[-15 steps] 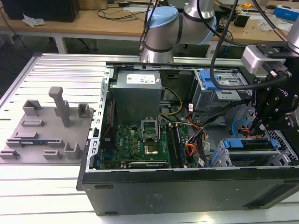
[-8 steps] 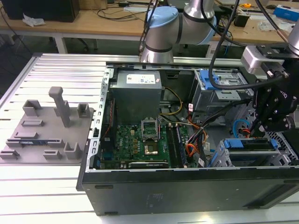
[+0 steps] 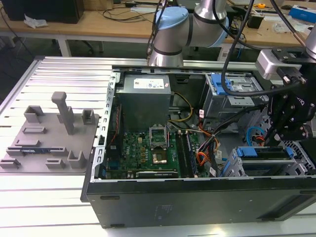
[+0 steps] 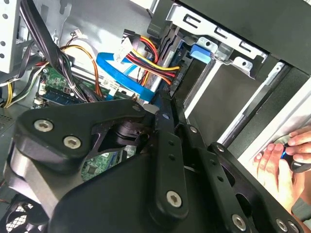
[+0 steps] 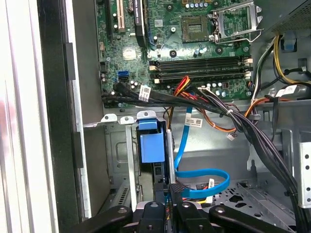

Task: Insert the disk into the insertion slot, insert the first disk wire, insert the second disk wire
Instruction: 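Insert the second disk wire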

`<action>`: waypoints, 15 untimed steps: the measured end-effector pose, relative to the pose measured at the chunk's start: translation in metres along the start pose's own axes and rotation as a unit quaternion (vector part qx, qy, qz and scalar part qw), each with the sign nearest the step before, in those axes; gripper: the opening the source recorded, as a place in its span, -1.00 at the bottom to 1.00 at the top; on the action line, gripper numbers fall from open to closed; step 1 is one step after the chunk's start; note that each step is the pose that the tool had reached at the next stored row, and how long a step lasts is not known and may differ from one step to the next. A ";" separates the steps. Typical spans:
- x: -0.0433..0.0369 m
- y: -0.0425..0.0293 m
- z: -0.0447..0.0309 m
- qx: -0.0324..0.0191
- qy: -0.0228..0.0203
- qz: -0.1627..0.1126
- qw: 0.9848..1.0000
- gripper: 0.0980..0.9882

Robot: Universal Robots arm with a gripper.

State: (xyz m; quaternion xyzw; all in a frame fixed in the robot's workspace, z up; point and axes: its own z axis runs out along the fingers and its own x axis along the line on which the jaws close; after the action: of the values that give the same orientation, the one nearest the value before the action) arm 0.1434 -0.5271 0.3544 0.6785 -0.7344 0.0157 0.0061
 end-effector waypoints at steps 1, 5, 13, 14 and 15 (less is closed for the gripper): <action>0.0000 0.0000 0.0003 0.000 0.000 0.000 1.000 -0.86; 0.0000 -0.0006 0.0018 0.000 0.000 0.000 1.000 -0.86; 0.0004 -0.0011 0.0028 -0.001 0.000 0.000 1.000 -0.86; 0.0006 -0.0011 0.0028 -0.001 0.000 0.000 1.000 -0.86; 0.0011 -0.0012 0.0029 -0.001 0.000 0.000 1.000 -0.86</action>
State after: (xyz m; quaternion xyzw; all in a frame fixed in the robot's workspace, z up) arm 0.1445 -0.5284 0.3516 0.6786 -0.7343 0.0153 0.0066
